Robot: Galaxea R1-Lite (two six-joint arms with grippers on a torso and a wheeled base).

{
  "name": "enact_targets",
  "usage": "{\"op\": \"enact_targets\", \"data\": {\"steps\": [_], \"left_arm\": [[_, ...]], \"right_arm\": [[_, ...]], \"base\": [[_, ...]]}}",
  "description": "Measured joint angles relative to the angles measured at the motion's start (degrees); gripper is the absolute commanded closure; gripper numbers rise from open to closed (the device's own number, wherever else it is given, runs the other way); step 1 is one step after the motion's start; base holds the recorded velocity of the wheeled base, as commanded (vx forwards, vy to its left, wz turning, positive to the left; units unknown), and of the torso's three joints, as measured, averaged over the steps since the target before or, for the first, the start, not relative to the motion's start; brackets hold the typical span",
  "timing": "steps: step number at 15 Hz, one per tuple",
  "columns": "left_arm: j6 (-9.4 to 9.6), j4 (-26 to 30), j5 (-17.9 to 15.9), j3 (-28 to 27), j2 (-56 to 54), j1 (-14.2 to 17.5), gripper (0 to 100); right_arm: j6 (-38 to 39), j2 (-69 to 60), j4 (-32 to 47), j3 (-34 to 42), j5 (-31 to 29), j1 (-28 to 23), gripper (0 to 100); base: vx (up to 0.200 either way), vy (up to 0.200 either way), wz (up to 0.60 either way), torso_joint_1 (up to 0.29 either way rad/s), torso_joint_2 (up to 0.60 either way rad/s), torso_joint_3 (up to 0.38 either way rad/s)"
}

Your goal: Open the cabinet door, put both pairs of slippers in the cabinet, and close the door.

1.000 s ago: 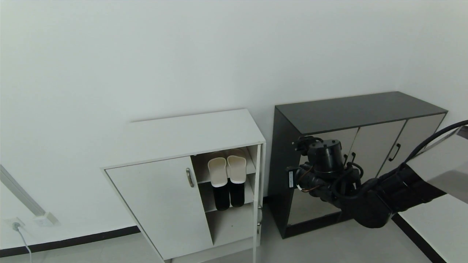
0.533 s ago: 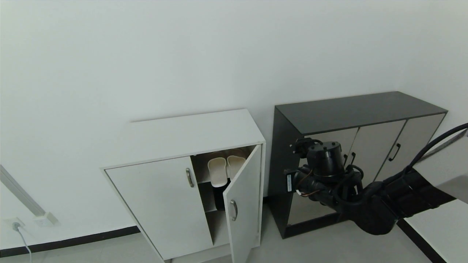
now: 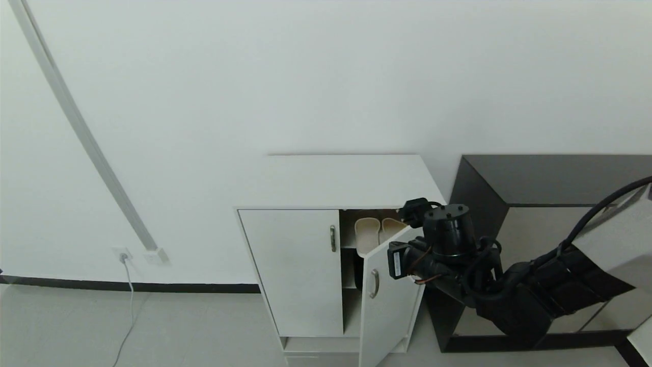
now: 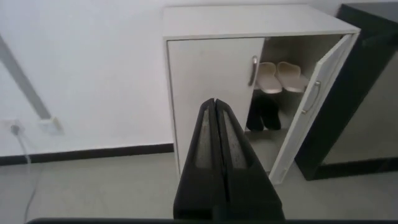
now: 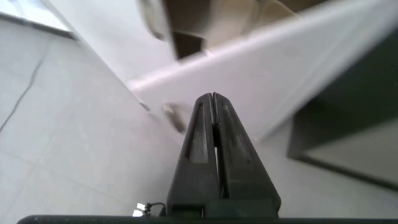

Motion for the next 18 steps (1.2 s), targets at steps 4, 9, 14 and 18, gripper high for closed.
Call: {"op": "enact_targets", "data": {"steps": [4,9,14,18], "left_arm": [[0.05,0.04,-0.06,0.00,0.00,-0.05,100],[-0.16,0.02,-0.24,0.00,0.00,-0.02,100],[-0.18,0.00,-0.24,0.00,0.00,-0.05,100],[-0.18,0.06,-0.30,0.00,0.00,-0.07,100]], "right_arm": [[-2.71,-0.61,-2.85,3.74,-0.18,-0.80,100],[-2.93,-4.19,-5.42,14.38,1.84,-1.02,100],[-4.27,-7.96,-16.75,29.25,3.62,0.17,100],[-3.62,-7.44,-18.12,32.66,6.41,-0.11,100]], "base": [[0.000,0.000,0.00,0.000,0.00,0.000],[0.000,0.000,0.00,0.000,0.00,0.000],[0.200,0.000,0.00,-0.003,0.00,0.005],[0.050,0.000,0.00,0.004,0.00,-0.001]]}}
